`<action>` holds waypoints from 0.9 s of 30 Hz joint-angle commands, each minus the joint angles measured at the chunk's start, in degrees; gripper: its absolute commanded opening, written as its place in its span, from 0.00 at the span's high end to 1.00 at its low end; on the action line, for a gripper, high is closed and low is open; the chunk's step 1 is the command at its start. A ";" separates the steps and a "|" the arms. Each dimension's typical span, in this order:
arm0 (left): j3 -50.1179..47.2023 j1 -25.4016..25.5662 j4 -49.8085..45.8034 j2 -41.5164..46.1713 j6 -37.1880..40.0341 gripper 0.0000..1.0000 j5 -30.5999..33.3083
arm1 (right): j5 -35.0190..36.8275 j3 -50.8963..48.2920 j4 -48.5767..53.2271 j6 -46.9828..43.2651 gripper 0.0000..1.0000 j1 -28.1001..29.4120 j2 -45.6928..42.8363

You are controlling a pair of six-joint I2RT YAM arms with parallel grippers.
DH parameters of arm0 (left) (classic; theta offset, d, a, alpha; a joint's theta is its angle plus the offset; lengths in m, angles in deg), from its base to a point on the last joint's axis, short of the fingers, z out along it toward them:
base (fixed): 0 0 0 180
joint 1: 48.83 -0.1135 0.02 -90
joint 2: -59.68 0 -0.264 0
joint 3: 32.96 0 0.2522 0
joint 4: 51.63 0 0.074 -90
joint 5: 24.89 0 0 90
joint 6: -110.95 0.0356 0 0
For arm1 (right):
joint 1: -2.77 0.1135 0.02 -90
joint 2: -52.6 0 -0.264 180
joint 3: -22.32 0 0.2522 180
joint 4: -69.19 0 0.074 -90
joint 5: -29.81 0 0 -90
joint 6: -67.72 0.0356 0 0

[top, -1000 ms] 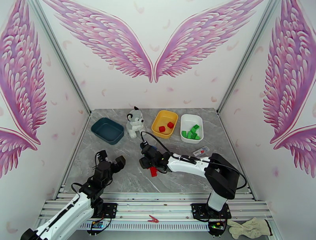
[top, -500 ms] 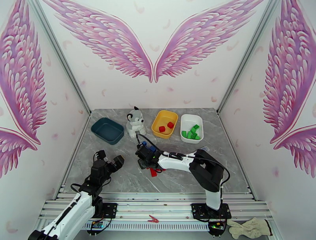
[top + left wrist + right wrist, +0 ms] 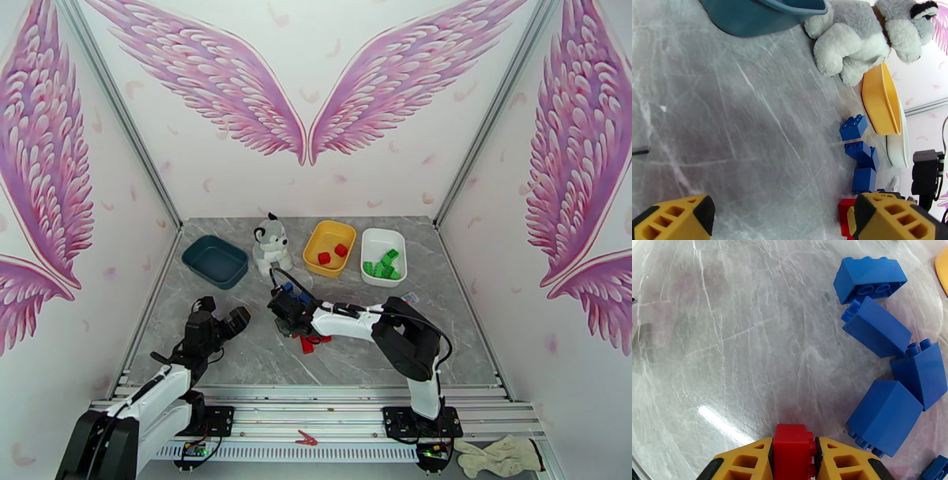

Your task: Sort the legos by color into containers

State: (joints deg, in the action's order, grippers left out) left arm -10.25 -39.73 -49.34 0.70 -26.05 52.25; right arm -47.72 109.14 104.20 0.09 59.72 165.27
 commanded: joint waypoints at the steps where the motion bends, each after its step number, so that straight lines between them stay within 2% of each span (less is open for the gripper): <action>1: 2.18 -0.55 9.95 -6.19 -1.82 0.01 -4.55 | 0.98 1.84 0.58 -0.39 0.73 0.39 -0.48; 7: 4.07 -0.75 19.32 -15.40 -5.46 0.04 -7.99 | 1.37 1.96 0.68 -0.49 0.79 -0.77 -4.52; 14: 7.68 1.27 18.31 -15.49 -6.55 0.04 -7.22 | 2.21 -0.29 -0.80 1.80 0.81 -7.39 -11.90; 21: 15.15 12.15 10.51 -15.70 -2.54 0.03 1.31 | 4.79 -0.22 -2.69 6.20 0.81 -17.89 -16.12; 27: 20.99 18.58 10.56 -21.34 -1.87 0.04 4.51 | 6.09 8.79 -1.27 7.96 0.81 -25.16 -9.51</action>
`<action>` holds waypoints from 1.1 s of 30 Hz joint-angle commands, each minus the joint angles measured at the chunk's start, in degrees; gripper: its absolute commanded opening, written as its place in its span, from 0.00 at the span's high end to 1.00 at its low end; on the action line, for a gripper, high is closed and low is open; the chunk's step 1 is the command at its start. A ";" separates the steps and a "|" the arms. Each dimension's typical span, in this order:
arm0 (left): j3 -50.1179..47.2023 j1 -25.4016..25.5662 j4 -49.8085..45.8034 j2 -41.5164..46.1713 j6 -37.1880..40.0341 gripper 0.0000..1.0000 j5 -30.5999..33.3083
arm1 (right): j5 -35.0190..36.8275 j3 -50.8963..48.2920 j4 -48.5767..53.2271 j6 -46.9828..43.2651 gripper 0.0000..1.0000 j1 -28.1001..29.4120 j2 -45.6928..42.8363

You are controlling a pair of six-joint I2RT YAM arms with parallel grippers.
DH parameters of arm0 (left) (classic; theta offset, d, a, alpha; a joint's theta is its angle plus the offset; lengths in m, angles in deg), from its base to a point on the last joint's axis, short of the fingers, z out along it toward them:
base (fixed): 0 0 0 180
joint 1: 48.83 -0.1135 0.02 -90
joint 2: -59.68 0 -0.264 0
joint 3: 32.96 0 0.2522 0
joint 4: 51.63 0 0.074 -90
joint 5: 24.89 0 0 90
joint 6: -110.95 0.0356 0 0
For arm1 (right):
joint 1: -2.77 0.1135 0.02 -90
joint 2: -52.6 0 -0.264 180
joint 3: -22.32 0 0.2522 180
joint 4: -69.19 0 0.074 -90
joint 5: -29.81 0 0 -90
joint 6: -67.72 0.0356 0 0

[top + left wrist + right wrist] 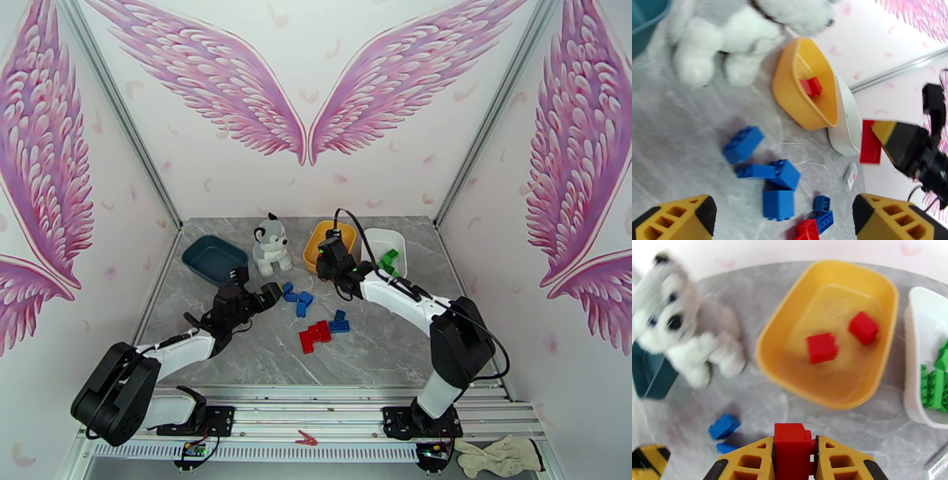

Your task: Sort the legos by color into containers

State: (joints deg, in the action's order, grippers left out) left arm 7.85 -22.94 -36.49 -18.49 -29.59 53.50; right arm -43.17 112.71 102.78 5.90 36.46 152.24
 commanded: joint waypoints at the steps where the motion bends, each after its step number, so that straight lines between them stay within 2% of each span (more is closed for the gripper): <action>1: 3.75 2.67 -2.56 -2.93 2.00 0.05 3.76 | 1.17 7.58 0.91 2.18 0.81 -2.80 5.28; 6: 6.62 6.38 -2.93 -6.91 3.30 0.07 6.44 | 0.54 20.32 5.99 0.93 0.78 -5.84 14.53; 7: 6.79 6.79 -2.93 -7.27 3.39 0.07 7.05 | 0.47 22.24 7.15 0.67 0.74 -6.15 15.92; 9: 6.88 7.88 -3.01 -7.44 3.98 0.08 8.56 | -0.12 25.68 9.03 -0.04 0.61 -6.86 18.30; 12: 6.40 9.38 -3.97 -6.20 5.02 0.08 11.25 | -1.07 26.34 9.63 -0.92 0.44 -7.11 18.41; 15: 5.21 10.27 -4.65 -4.02 5.55 0.09 13.41 | -3.42 22.39 7.25 -1.29 0.37 -6.99 15.18; 21: 1.16 12.25 -6.29 2.60 6.57 0.09 20.35 | -5.24 11.67 2.92 -1.52 0.35 -4.64 5.85; 26: -2.32 12.61 -7.88 7.49 6.78 0.08 24.44 | -6.55 3.40 1.11 -0.20 0.38 -1.37 -0.75; 33: -6.75 11.58 -9.89 12.83 6.77 0.04 27.52 | -4.99 -9.88 -0.98 1.12 0.37 7.58 -9.90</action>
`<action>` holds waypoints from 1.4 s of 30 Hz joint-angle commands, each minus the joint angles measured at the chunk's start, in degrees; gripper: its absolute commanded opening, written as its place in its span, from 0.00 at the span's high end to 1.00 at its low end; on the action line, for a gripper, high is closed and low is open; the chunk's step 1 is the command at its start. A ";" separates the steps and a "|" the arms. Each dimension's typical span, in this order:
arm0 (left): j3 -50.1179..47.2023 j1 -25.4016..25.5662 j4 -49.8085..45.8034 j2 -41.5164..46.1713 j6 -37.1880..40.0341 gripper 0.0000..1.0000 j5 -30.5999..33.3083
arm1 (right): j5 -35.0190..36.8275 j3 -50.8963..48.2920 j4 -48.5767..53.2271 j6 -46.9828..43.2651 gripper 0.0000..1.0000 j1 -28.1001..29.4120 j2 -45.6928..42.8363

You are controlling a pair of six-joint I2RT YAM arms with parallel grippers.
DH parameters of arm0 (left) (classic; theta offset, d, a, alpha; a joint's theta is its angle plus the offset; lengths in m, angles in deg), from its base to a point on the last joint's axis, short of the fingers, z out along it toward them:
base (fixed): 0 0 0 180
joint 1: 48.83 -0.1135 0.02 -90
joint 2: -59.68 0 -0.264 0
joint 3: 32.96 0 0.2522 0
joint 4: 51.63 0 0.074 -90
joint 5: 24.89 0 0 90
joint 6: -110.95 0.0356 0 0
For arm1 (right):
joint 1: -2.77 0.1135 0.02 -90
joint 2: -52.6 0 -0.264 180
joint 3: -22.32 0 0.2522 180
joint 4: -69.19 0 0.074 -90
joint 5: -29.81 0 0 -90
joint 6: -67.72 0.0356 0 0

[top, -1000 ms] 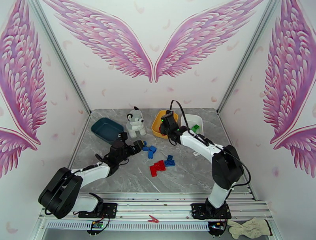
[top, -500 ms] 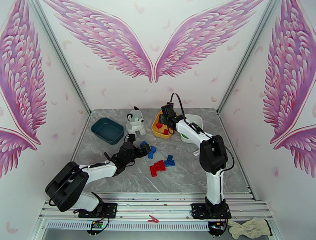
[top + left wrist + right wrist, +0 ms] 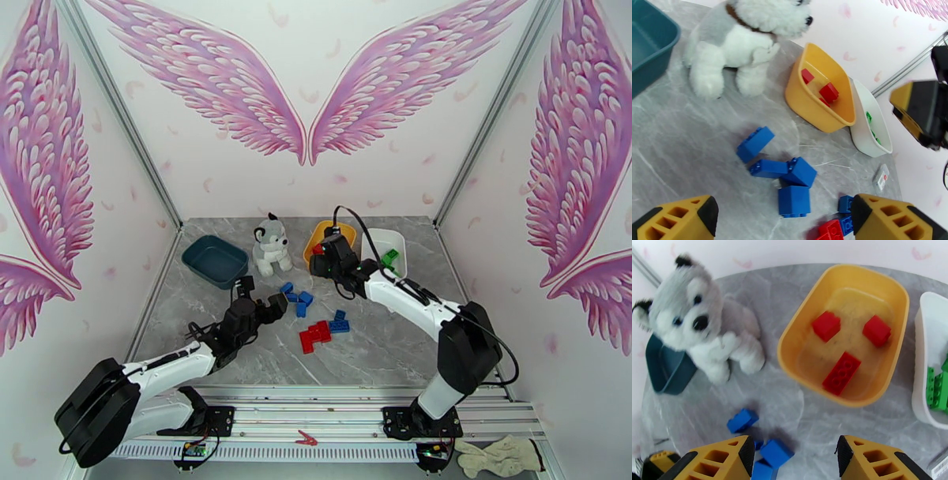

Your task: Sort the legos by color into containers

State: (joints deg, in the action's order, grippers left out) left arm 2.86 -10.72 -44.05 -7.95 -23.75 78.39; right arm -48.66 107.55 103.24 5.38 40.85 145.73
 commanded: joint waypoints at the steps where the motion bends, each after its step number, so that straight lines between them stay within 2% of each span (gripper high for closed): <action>1: -2.16 -0.98 -2.59 2.80 0.89 0.03 2.57 | 0.97 -6.46 -1.70 2.16 0.37 4.56 -4.32; 12: -7.98 -8.62 -2.52 7.22 0.53 0.01 -3.10 | 5.93 -22.88 -2.54 9.31 0.35 20.67 -9.71; 21: -8.85 -10.73 -1.10 6.14 0.23 0.01 -6.63 | 9.72 -24.48 -2.53 16.12 0.34 31.27 -3.99; 26: -9.50 -10.83 0.96 3.73 -0.09 0.01 -7.78 | 11.16 -23.48 -2.53 18.45 0.34 33.40 0.05; 42: -9.68 -11.00 4.71 -0.55 -0.74 0.01 -9.23 | 16.51 -22.30 -0.74 20.94 0.33 33.07 5.29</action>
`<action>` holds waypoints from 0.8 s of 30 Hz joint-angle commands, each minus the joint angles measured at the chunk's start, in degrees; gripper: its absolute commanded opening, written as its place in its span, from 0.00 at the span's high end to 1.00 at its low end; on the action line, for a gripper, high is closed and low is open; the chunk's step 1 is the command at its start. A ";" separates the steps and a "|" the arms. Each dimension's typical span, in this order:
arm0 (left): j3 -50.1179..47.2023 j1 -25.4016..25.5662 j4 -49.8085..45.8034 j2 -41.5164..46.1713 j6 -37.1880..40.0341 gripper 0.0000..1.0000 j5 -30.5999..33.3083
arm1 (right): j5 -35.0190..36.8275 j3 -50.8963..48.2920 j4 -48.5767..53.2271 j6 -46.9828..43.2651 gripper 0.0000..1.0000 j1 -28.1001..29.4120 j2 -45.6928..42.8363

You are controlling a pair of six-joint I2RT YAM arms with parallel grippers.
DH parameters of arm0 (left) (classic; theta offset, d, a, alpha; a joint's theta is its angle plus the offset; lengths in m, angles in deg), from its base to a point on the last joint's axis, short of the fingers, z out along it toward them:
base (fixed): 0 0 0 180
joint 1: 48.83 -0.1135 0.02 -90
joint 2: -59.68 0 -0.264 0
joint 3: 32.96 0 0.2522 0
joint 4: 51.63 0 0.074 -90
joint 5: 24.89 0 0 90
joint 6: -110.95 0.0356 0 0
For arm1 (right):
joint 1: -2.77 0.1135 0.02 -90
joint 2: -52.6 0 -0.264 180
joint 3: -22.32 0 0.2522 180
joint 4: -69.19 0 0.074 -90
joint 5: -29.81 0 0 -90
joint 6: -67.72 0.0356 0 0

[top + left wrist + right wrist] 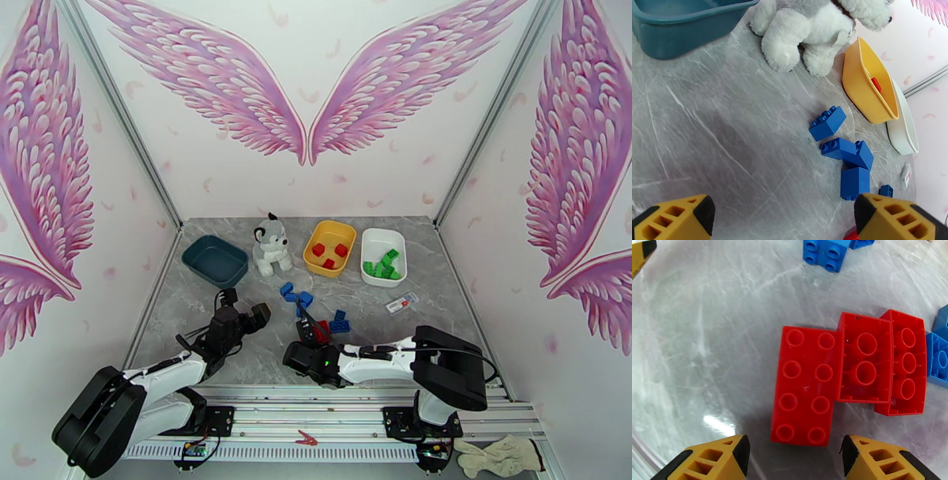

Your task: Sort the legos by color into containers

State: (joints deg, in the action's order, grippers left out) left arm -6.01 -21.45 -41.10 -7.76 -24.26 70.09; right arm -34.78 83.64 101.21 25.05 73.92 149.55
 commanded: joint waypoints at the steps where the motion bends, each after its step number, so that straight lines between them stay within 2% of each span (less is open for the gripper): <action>1: -0.71 -0.22 1.96 -0.98 -0.39 0.01 -1.08 | 2.78 1.76 1.20 1.27 0.34 -0.17 1.73; 14: -0.62 0.00 5.17 -4.83 -1.09 0.01 -2.31 | 1.34 3.86 -1.81 -0.72 0.47 -2.93 4.91; 20: -0.21 0.03 6.77 -6.58 -1.71 0.02 -3.85 | 0.21 4.57 -2.08 -1.84 0.64 -3.61 4.13; 24: 0.75 0.16 7.39 -7.34 -2.40 0.02 -5.72 | -0.16 4.05 -2.00 -3.08 0.69 -3.59 -0.06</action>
State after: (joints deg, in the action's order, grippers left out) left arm -6.01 -21.41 -35.22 -14.40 -25.90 66.37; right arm -34.69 87.00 98.83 23.52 70.71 152.81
